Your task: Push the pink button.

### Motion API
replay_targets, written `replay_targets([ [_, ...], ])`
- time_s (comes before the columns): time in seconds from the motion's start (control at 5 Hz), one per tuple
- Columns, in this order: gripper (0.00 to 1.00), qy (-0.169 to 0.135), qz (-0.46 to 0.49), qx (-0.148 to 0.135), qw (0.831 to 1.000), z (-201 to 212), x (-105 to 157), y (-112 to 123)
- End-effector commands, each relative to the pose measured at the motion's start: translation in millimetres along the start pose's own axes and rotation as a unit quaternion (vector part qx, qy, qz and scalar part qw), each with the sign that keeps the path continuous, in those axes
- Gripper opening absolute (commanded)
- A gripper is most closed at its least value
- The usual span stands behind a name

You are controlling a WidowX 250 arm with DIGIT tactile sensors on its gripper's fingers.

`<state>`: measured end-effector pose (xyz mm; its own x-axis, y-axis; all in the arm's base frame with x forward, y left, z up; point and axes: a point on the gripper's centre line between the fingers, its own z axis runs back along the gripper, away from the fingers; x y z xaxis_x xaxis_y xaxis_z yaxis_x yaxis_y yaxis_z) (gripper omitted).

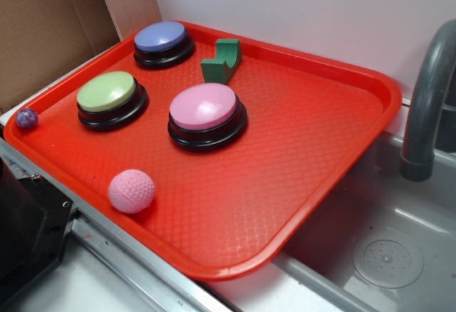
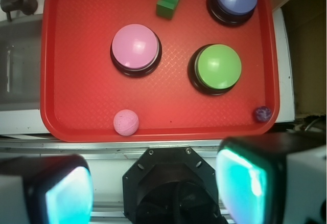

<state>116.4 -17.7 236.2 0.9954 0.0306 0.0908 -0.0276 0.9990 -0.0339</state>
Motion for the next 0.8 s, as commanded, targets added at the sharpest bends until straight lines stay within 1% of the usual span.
replay_targets([
  [0.0, 1.0, 0.0, 0.0, 0.0, 1.0, 0.0, 0.0, 0.0],
  [0.2, 1.0, 0.031, -0.126, 0.016, 0.991, -54.3, 45.2, 1.6],
  [0.4, 1.0, 0.042, -0.23, 0.046, 0.971, -110.0, 88.7, -15.7],
  [0.6, 1.0, 0.049, -0.253, 0.052, 0.965, -148.5, 110.3, -4.8],
])
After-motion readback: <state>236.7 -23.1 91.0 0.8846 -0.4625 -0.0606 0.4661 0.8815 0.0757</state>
